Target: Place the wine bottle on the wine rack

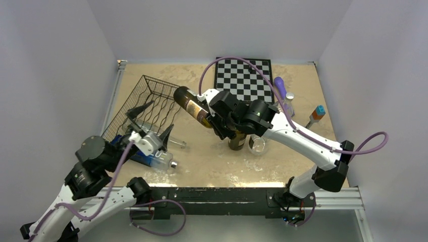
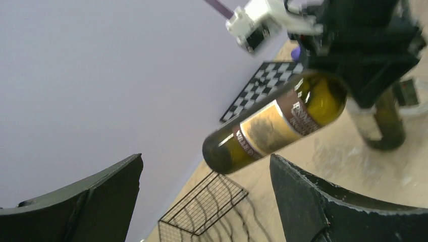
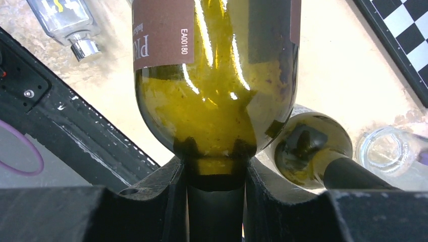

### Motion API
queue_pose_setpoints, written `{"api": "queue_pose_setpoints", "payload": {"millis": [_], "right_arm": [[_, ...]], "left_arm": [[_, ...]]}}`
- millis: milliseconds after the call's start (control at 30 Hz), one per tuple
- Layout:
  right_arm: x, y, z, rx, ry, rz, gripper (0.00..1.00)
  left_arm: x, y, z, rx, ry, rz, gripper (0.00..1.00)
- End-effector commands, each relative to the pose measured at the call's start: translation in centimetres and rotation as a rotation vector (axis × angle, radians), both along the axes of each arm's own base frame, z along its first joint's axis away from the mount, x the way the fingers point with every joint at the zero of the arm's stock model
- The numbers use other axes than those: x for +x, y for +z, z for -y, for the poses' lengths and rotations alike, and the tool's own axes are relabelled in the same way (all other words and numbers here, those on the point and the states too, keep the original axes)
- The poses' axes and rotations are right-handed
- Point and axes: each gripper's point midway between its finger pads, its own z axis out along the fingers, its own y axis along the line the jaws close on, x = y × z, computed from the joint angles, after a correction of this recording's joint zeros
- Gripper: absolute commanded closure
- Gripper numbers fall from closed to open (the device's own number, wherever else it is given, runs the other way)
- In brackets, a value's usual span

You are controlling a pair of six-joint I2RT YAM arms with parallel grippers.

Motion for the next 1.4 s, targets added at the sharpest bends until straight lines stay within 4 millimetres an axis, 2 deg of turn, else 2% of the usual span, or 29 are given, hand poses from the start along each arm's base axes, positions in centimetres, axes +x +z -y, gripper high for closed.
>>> {"api": "queue_pose_setpoints", "payload": {"millis": [0, 300, 500, 767, 1067, 1367], "right_arm": [[2.0, 3.6, -3.1, 0.16, 0.016, 0.122, 1.0], [0.1, -0.8, -5.4, 0.152, 0.1, -0.02, 1.0], [0.1, -3.8, -5.3, 0.076, 0.068, -0.077, 1.0], [-0.3, -7.5, -6.5, 0.016, 0.08, -0.171, 1.0], [0.5, -9.1, -8.8, 0.003, 0.128, -0.18, 1.0], [2.1, -8.5, -10.2, 0.066, 0.113, -0.104, 1.0]], "left_arm": [[-2.4, 3.9, 0.2, -0.297, -0.081, -0.149, 0.01], [-3.5, 5.6, -0.9, -0.365, -0.087, -0.174, 0.01], [-3.5, 4.7, -0.8, -0.345, -0.083, -0.198, 0.01], [-3.2, 3.9, -0.7, -0.293, -0.066, -0.222, 0.01], [-3.3, 3.6, -0.3, -0.213, -0.085, -0.231, 0.01], [-3.9, 3.8, 1.4, -0.21, -0.172, -0.249, 0.01]]}}
